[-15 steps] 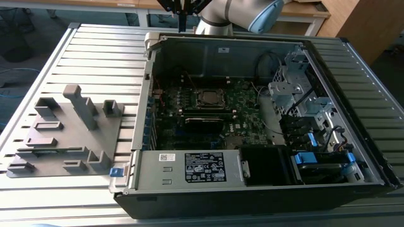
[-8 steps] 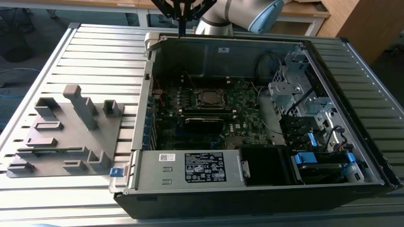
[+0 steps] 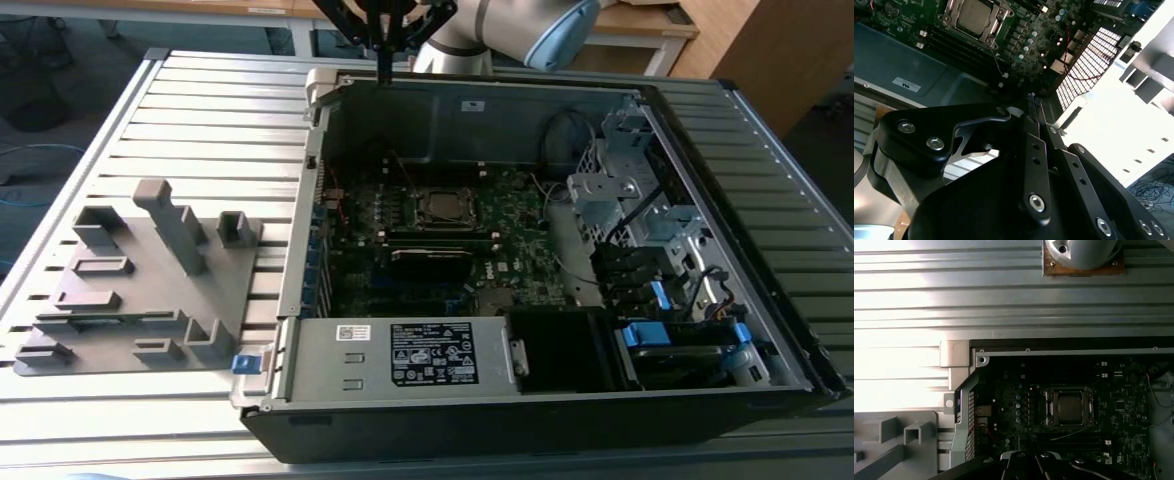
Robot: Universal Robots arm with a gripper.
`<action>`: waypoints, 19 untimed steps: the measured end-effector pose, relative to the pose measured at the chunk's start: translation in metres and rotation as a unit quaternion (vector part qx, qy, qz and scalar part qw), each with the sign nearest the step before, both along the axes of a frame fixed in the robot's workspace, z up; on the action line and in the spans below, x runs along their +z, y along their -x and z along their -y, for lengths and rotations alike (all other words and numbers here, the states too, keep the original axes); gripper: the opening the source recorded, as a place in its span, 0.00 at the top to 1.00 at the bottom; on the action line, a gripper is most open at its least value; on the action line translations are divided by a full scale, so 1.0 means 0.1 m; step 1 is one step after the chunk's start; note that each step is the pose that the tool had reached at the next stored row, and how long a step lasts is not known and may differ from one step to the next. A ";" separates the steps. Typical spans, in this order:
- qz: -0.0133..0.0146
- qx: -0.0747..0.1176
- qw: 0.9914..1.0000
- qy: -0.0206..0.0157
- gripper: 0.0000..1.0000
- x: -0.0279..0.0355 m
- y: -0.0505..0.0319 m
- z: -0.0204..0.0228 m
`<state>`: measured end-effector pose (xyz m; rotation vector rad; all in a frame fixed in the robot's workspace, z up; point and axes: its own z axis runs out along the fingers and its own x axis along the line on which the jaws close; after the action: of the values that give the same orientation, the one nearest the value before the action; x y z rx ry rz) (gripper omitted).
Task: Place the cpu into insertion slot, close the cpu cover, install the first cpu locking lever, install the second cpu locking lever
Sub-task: 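Install the first cpu locking lever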
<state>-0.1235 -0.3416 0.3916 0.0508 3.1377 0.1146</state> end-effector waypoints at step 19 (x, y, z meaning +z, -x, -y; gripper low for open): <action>0.000 0.000 1.000 0.015 0.89 -0.236 0.010 0.000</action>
<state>-0.1245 -0.3416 0.3680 0.0517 3.1385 0.0661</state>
